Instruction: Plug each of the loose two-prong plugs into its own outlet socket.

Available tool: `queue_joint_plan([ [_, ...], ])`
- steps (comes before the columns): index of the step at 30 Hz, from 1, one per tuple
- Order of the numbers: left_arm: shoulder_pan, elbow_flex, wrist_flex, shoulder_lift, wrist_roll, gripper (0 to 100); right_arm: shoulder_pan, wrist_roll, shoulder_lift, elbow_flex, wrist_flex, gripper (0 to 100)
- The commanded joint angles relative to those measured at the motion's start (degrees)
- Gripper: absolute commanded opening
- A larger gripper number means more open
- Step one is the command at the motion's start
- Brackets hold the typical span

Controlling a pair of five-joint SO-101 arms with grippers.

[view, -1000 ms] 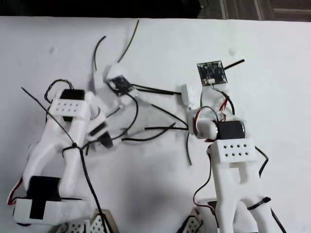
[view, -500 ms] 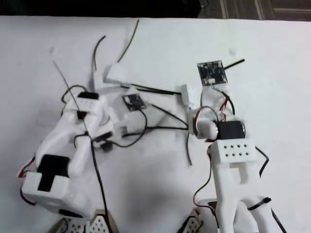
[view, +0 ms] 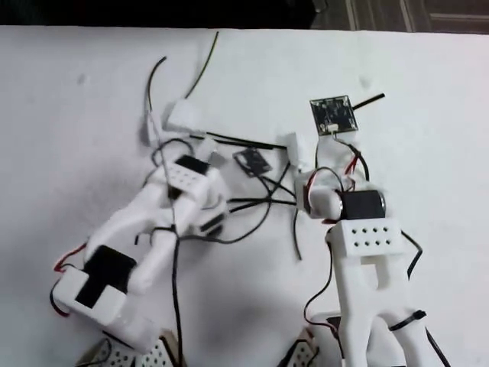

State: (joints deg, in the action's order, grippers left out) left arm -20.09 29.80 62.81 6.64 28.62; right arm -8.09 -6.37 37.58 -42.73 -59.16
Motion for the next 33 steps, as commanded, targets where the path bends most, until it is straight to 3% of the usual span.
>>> queue_joint_plan([
  [1, -3.4, -1.9, -2.5, -2.7, -3.8, 6, 0.6, -0.2, 0.0, 1.4, 0.7, 1.7],
  [7, -1.4, -2.0, 2.3, -4.0, -4.2, 26, 0.6, -0.2, 0.0, 1.4, 0.6, 1.7],
  [15, 1.7, 4.8, 8.3, -27.4, -4.1, 27, -2.4, -0.2, 3.2, 1.5, -4.4, 1.7],
  [20, 12.7, 11.5, 7.8, -43.6, -4.1, 29, -8.5, -0.2, 5.0, 1.3, -8.3, 1.7],
  [27, 25.1, 21.8, 7.7, -54.2, -3.5, 31, -20.6, 0.2, 5.0, -2.3, -9.6, 1.7],
  [33, 34.3, 33.0, 1.9, -58.8, 3.3, 31, -28.4, -0.1, 5.4, -3.1, -13.0, 1.8],
])
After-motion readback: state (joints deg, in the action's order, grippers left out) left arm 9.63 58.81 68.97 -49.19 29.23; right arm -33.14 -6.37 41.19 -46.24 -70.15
